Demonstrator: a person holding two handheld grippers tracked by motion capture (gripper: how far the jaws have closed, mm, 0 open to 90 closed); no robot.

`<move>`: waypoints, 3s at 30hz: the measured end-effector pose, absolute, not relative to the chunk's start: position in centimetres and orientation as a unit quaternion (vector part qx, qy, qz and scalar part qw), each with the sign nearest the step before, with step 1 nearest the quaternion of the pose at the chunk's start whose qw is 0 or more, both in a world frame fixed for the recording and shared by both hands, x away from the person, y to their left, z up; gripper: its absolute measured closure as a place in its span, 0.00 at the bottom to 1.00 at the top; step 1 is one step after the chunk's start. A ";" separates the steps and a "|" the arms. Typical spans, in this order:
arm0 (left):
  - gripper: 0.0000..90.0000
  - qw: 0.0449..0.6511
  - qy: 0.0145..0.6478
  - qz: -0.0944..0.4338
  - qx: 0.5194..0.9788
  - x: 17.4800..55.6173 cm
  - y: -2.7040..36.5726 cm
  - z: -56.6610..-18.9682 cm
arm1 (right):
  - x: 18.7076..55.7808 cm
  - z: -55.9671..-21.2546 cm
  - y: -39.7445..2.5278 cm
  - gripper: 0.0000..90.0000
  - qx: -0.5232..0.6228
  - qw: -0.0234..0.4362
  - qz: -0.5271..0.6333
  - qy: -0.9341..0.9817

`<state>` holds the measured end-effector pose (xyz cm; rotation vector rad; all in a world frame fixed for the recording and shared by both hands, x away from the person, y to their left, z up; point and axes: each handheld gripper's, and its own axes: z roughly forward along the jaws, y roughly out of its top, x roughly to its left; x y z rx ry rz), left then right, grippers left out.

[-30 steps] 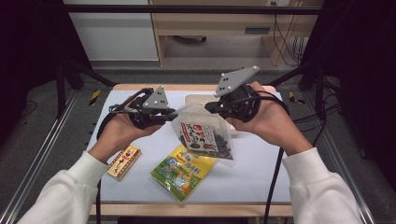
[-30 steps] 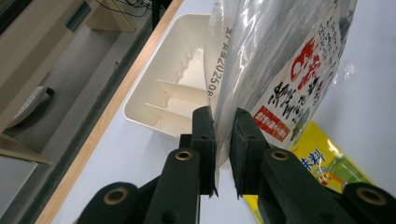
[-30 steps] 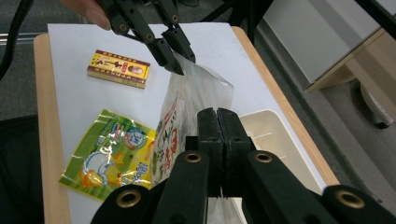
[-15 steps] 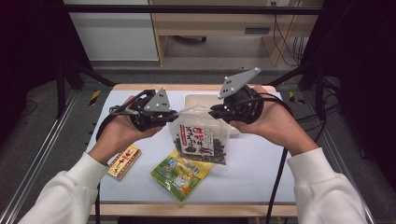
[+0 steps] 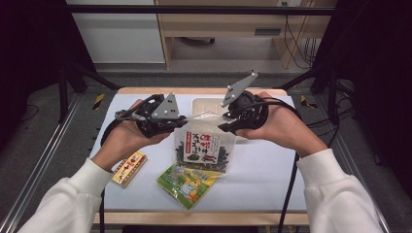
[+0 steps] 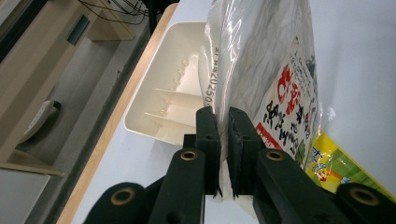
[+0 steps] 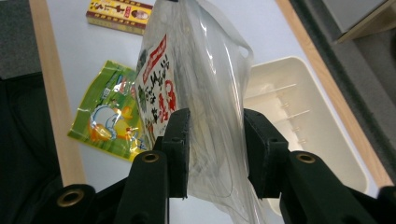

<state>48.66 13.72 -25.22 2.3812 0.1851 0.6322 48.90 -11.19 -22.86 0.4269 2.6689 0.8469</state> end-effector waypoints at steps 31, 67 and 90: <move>0.94 0.334 0.061 0.248 0.907 48.3 13.7 -25.2 | 49.5 -24.8 -10.5 0.84 0.151 0.093 0.290 0.940; 0.19 0.429 0.215 0.258 0.839 47.8 18.7 -24.5 | 48.3 -20.4 -14.7 0.98 0.199 0.123 0.340 0.911; 0.13 0.406 0.342 0.221 0.818 44.8 24.1 -40.1 | 57.7 -15.9 -20.7 0.99 0.292 0.217 0.386 0.848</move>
